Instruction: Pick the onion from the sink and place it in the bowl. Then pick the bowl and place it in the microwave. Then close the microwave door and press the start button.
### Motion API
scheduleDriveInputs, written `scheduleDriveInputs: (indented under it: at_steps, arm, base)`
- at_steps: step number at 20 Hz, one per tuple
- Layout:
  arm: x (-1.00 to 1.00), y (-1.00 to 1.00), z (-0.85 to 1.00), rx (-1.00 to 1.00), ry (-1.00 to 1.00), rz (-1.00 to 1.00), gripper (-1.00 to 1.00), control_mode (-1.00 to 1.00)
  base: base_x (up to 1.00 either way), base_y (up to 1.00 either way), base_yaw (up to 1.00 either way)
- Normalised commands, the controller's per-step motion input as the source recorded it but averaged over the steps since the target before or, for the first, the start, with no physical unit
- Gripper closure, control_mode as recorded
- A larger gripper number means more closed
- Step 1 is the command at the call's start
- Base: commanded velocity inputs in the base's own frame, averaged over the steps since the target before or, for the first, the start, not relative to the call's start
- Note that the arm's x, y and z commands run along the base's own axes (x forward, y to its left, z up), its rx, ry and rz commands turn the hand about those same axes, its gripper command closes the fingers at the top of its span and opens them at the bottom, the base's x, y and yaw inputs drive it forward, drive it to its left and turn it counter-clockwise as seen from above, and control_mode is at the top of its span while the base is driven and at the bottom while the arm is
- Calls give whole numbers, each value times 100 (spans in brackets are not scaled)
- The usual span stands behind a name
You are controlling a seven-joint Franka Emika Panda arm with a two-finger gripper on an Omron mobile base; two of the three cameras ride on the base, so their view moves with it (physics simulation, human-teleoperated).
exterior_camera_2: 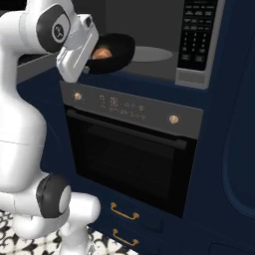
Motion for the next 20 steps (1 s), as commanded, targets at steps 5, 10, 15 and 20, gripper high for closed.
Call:
scheduleDriveInputs:
  at_steps: [5, 10, 15, 20]
  arm:
    - [39, -12, 0, 0, -20, 0, 100, -100]
    - [49, -14, 0, 0, -9, 0, 100, -100]
    - [45, -8, -1, 1, 0, 0, 100, -100]
    - [51, -8, -15, 0, 0, 0, 100, -100]
  base:
    - [0, 0, 0]
    - [0, 0, 0]
    - [0, 0, 0]
    - [0, 0, 0]
